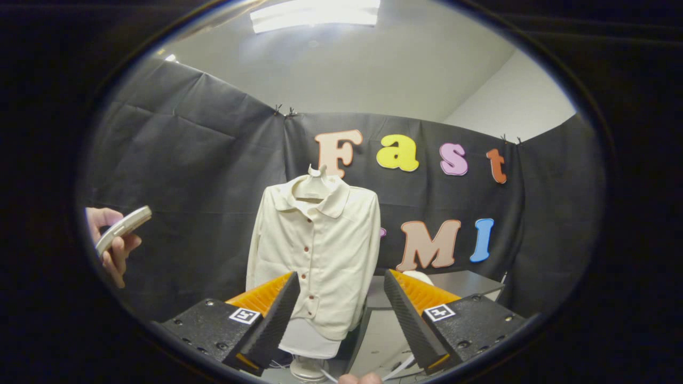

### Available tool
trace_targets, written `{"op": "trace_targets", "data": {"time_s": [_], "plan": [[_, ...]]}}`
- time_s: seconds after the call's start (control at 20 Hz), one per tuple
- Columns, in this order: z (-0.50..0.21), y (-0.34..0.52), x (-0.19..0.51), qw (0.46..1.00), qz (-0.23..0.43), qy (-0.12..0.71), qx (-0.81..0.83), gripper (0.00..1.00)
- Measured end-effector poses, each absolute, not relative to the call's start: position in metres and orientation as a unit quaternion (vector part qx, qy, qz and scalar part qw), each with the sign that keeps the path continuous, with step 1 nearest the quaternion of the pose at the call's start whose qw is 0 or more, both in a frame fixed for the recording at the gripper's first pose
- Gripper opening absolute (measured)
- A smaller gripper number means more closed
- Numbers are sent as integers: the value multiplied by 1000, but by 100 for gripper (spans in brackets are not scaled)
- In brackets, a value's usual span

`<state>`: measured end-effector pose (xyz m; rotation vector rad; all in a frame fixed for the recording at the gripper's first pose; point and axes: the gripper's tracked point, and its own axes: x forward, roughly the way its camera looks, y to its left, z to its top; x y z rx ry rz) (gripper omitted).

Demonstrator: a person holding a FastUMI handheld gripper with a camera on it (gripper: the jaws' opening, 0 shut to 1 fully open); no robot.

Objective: Iron the clothes twice with a garment steamer, once on the left side and once on the right side.

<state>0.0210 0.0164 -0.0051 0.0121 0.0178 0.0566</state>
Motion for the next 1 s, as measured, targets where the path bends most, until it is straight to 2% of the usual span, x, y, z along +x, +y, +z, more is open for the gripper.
{"op": "trace_targets", "data": {"time_s": [0.4, 0.7, 1.0], "plan": [[-18, -10, 61, 1000, 1, 16, -7, 96], [-55, -95, 138, 998, -25, 50, -14, 96], [-102, -164, 220, 997, -15, 75, -15, 96]]}}
